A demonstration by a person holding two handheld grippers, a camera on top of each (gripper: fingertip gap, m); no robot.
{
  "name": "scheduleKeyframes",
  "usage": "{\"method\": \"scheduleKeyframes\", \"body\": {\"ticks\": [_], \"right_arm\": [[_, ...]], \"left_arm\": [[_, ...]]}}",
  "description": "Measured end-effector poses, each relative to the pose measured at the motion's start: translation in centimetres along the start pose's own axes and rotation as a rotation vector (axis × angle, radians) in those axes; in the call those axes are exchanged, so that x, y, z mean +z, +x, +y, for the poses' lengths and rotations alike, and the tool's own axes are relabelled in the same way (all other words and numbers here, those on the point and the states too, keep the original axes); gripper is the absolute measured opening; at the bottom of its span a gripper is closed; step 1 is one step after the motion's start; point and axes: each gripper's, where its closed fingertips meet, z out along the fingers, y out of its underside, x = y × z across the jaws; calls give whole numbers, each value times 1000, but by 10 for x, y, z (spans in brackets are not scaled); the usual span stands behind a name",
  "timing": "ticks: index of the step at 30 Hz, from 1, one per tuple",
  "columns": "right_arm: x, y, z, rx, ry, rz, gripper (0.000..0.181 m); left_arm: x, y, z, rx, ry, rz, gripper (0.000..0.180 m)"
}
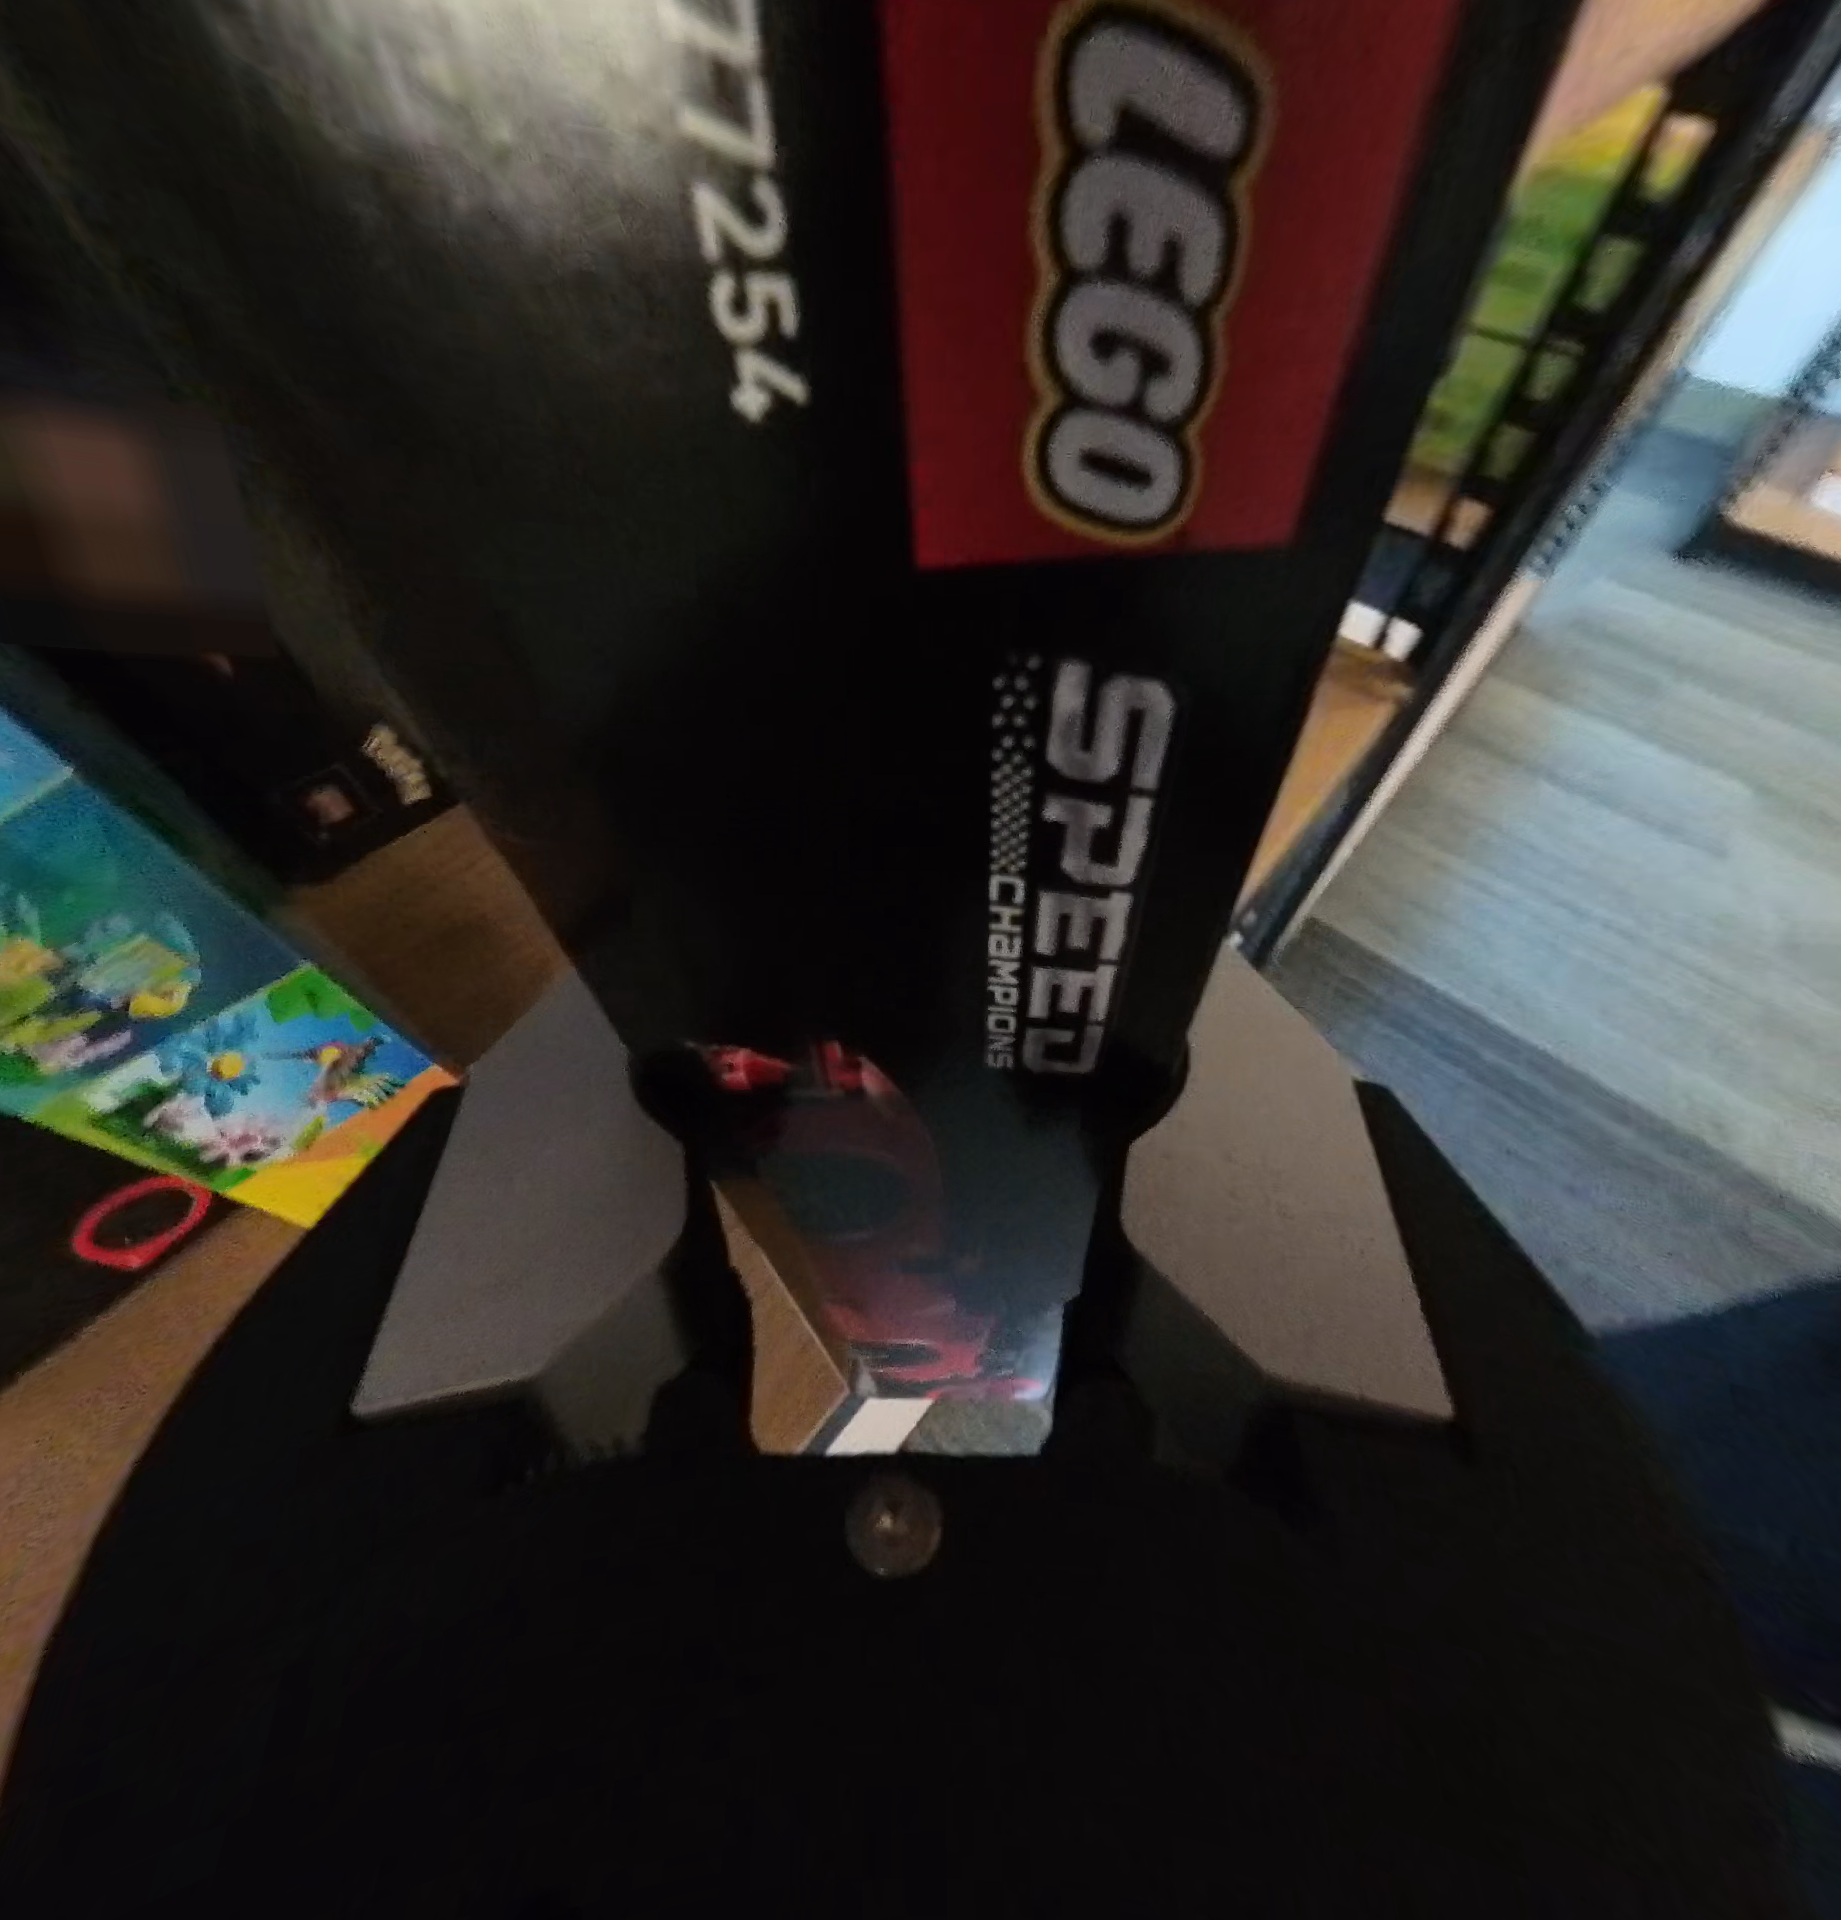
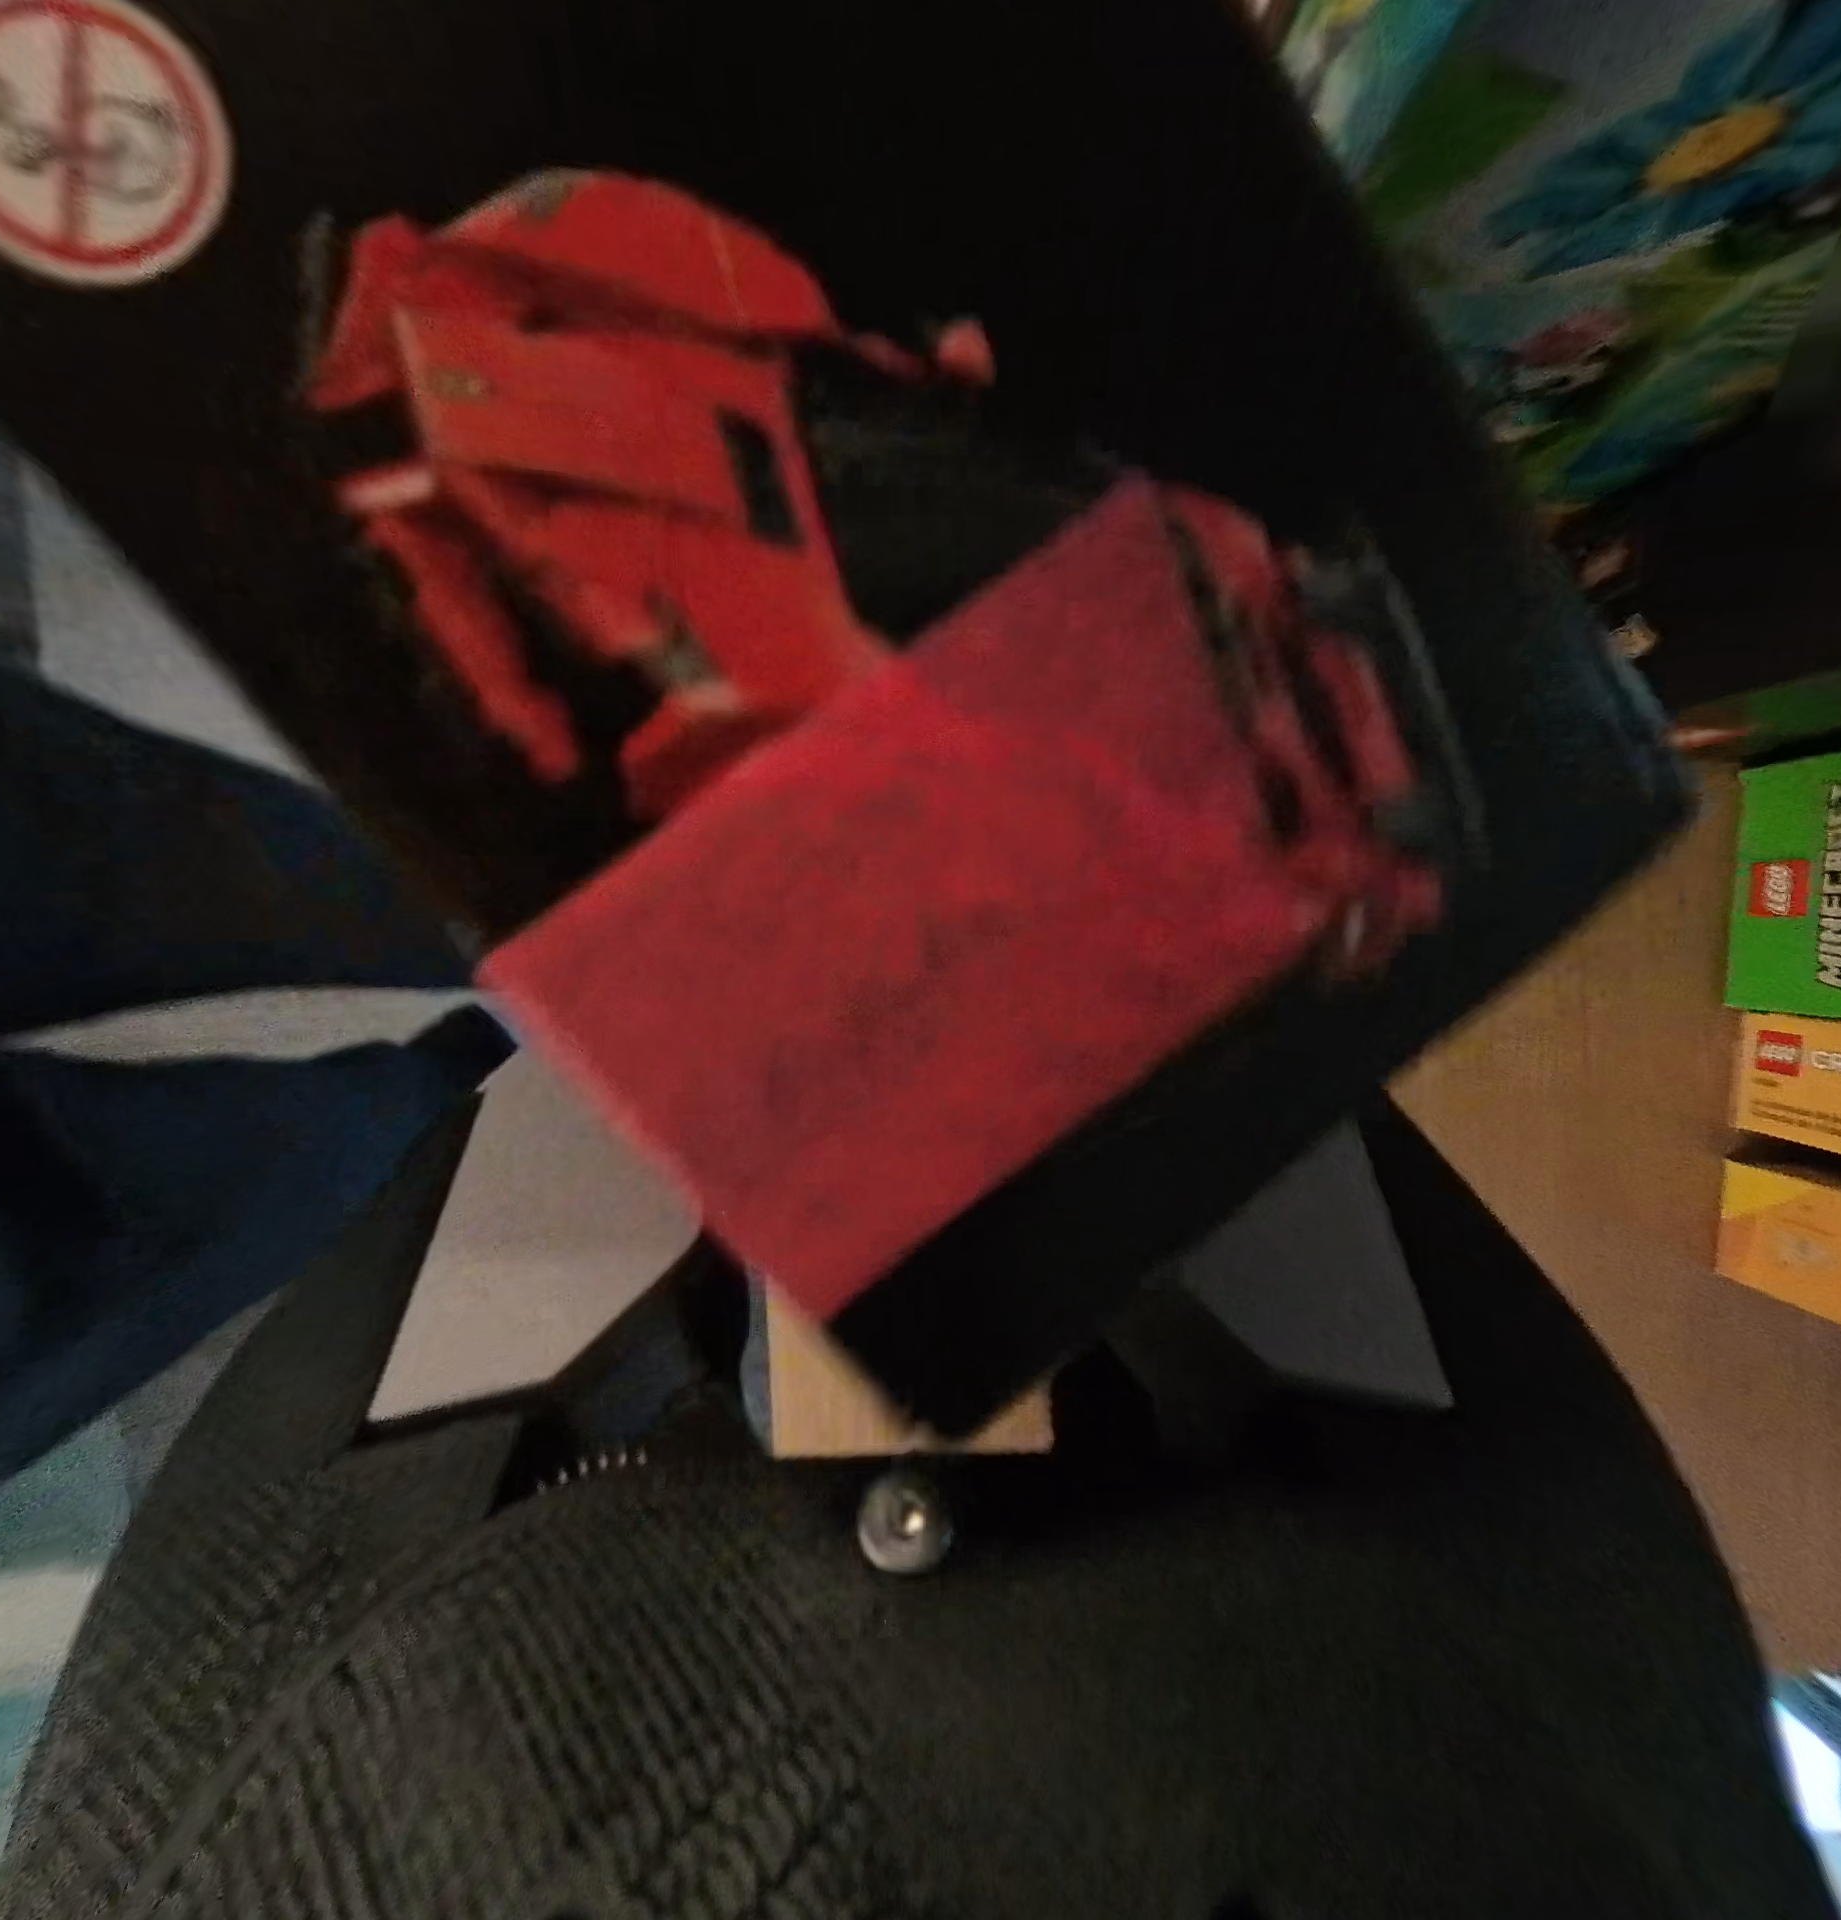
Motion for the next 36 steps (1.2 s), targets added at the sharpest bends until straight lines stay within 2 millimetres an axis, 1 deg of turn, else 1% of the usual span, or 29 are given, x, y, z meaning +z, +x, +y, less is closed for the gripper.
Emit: {"method": "scheduleKeyframes", "body": {"ticks": [1,2,3,4,5,7,9,10,11,12,13,14,15,17,19,20,21,23,24,25,26,28,29,30,31,32,33,34,36], "right_arm": [[-2,5,-5,33,37,-1,78],[-4,9,-9,67,71,-2,78],[-7,14,-10,111,93,5,85],[-10,20,-5,177,92,26,96],[-14,22,2,261,89,39,100],[-26,15,11,449,178,12,101],[-42,5,24,585,253,20,99],[-51,-1,25,654,307,9,99],[-62,-8,20,740,388,-41,102],[-74,-13,11,831,481,-95,107],[-84,-15,7,901,547,-120,111],[-92,-15,4,938,584,-116,116],[-97,-17,1,934,598,-96,119],[-94,-23,0,847,541,-6,129],[-84,-31,-1,781,479,72,137],[-77,-34,-3,787,467,91,139],[-68,-37,-5,803,454,111,139],[-46,-45,-9,797,425,149,139],[-33,-47,-7,759,392,192,138],[-19,-46,0,716,340,255,137],[-6,-44,6,689,305,307,137],[17,-39,10,685,301,329,126],[26,-34,11,701,317,336,124],[31,-24,12,718,335,359,126],[35,-20,7,718,386,335,128],[36,-14,4,720,437,332,124],[38,-10,5,720,449,321,116],[38,-7,5,714,452,313,111],[37,7,5,712,469,328,106]], "left_arm": [[4,-3,1,-33,13,-49,83],[7,-5,3,-56,31,-100,83],[10,-4,4,-64,47,-144,83],[13,-3,2,-64,62,-191,83],[15,-1,1,-79,59,-232,83],[21,1,-1,-123,49,-324,84],[28,4,-3,-166,39,-420,84],[32,5,-4,-195,36,-469,84],[37,8,-4,-239,32,-505,85],[47,15,-2,-312,14,-501,89],[58,27,6,-383,-48,-450,89],[65,37,15,-449,-116,-413,90],[66,41,23,-503,-159,-418,91],[53,50,30,-540,-177,-416,92],[28,59,28,-550,-108,-400,93],[11,63,32,-556,-89,-414,93],[-8,67,40,-559,-89,-433,93],[-51,82,64,-576,-121,-469,93],[-74,94,78,-592,-134,-477,92],[-97,109,94,-614,-147,-481,91],[-122,126,111,-639,-166,-482,89],[-172,169,147,-691,-220,-474,88],[-197,191,165,-710,-249,-470,87],[-223,214,182,-722,-276,-471,86],[-250,237,200,-731,-313,-475,85],[-276,261,218,-749,-356,-480,84],[-303,286,233,-778,-397,-489,84],[-330,308,245,-815,-430,-514,83],[-376,342,257,-898,-440,-592,80]]}}
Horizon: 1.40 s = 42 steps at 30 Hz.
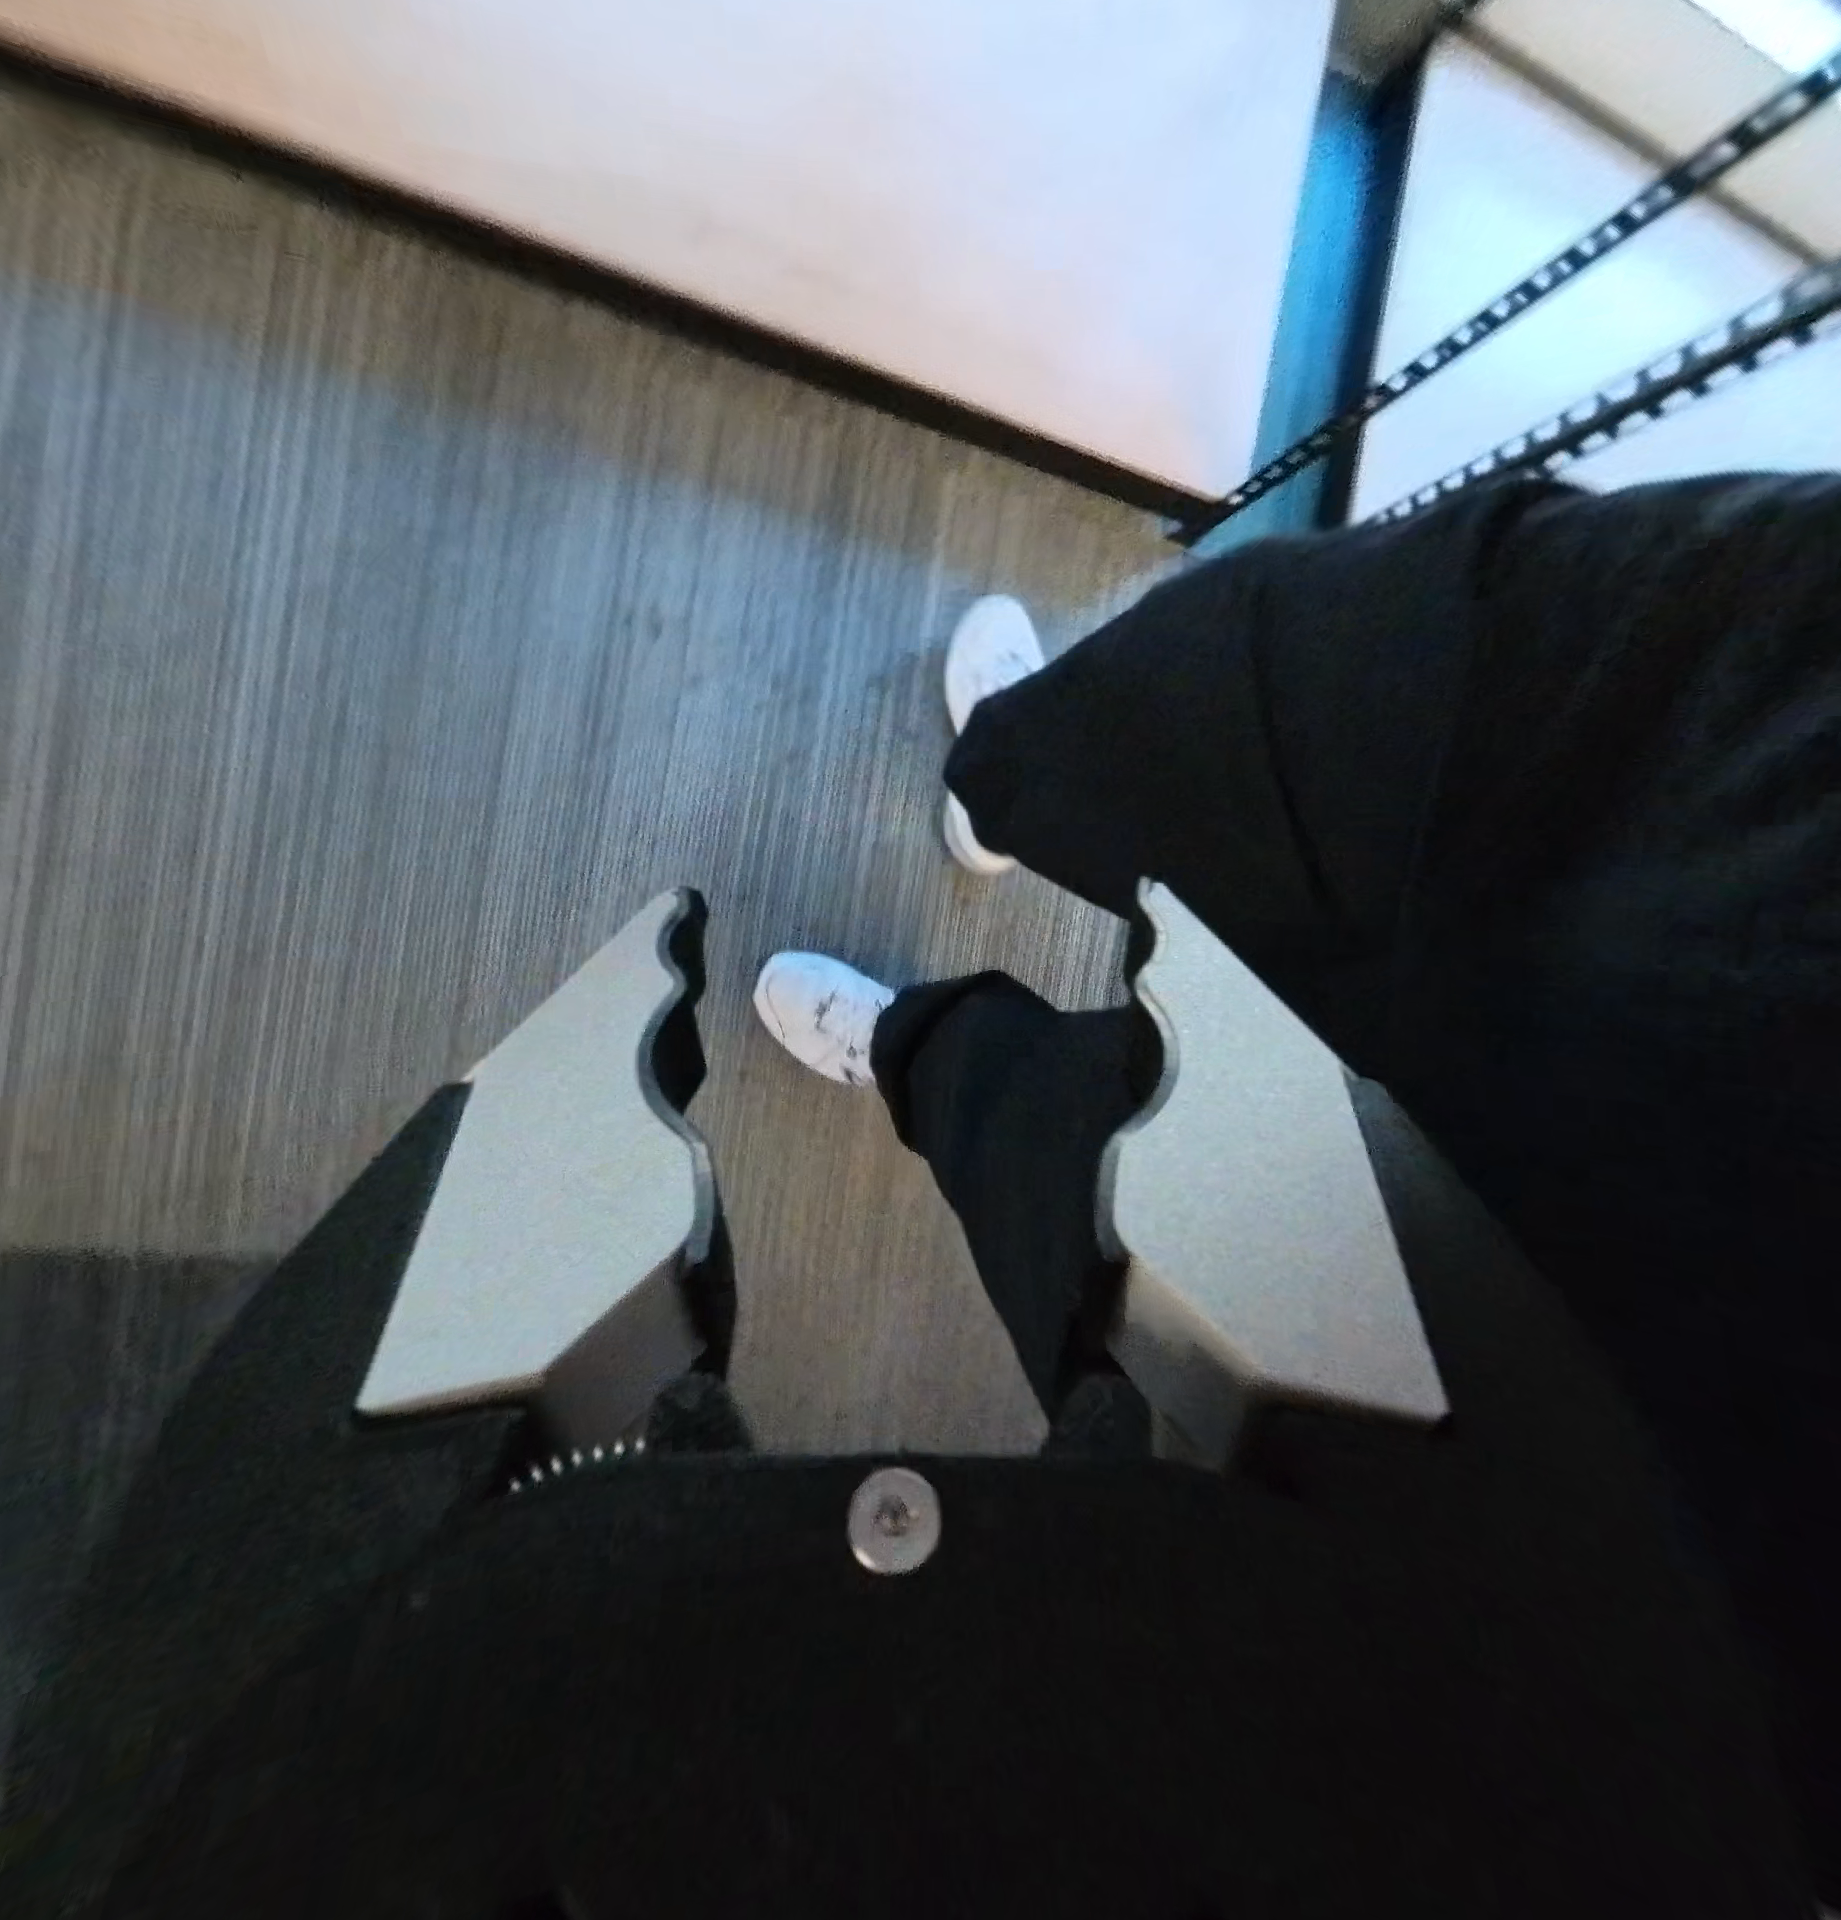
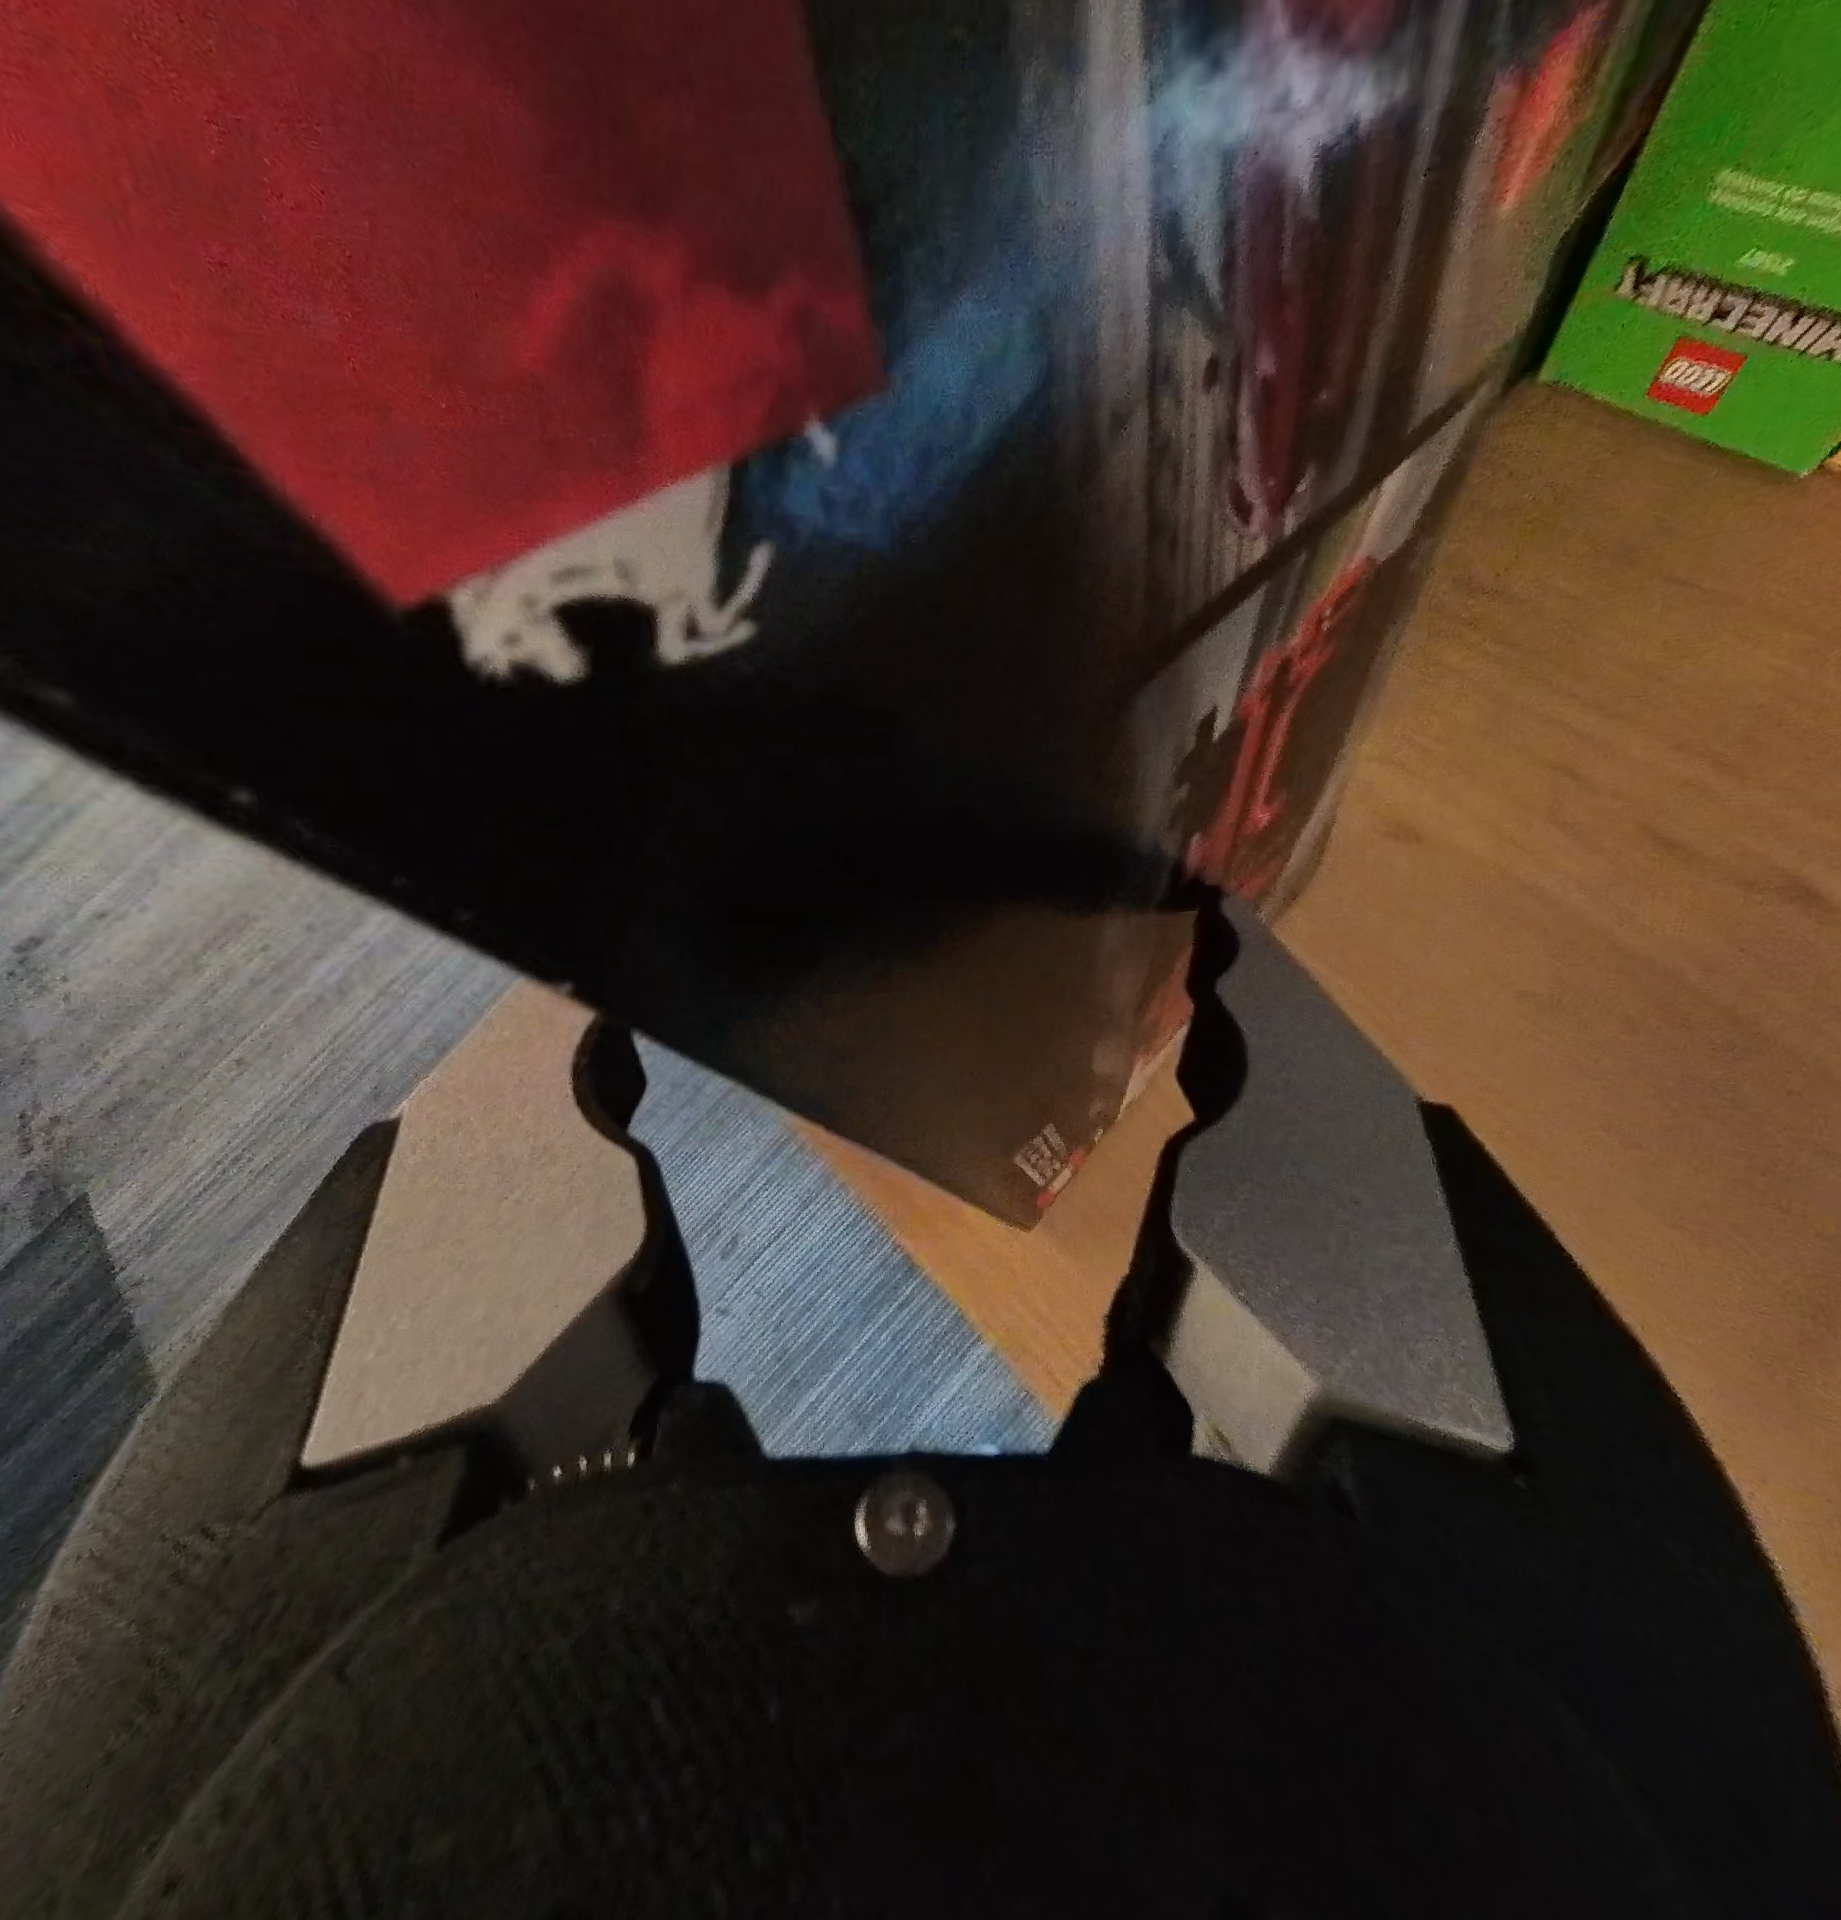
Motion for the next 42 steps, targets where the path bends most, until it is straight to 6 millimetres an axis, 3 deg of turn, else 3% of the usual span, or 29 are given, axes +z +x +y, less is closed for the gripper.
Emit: {"method": "scheduleKeyframes", "body": {"ticks": [3,5,9,15,16,17,21,23,29,36,39,42], "right_arm": [[12,25,-17,24,26,49,102],[22,45,-30,47,44,72,101],[47,76,-55,77,34,56,103],[69,94,-74,51,-24,77,103],[70,100,-72,57,-48,143,117],[70,104,-71,70,-53,208,134],[80,102,-82,145,78,340,126],[89,97,-88,165,99,320,107],[75,93,-83,129,135,315,90],[50,45,-52,51,110,219,90],[58,21,-51,16,117,163,90],[75,14,-61,11,106,162,91]], "left_arm": [[-36,-16,28,-168,33,-27,74],[-42,-27,26,-268,56,-66,74],[-22,-30,-26,-323,162,-78,70],[44,4,-128,-243,240,35,72],[52,10,-142,-234,256,51,72],[59,16,-155,-227,273,68,72],[75,34,-181,-218,286,122,71],[76,38,-180,-196,276,131,70],[70,28,-147,-175,251,116,66],[57,9,-107,-229,258,82,63],[48,7,-97,-243,266,69,63],[42,6,-88,-243,271,53,61]]}}
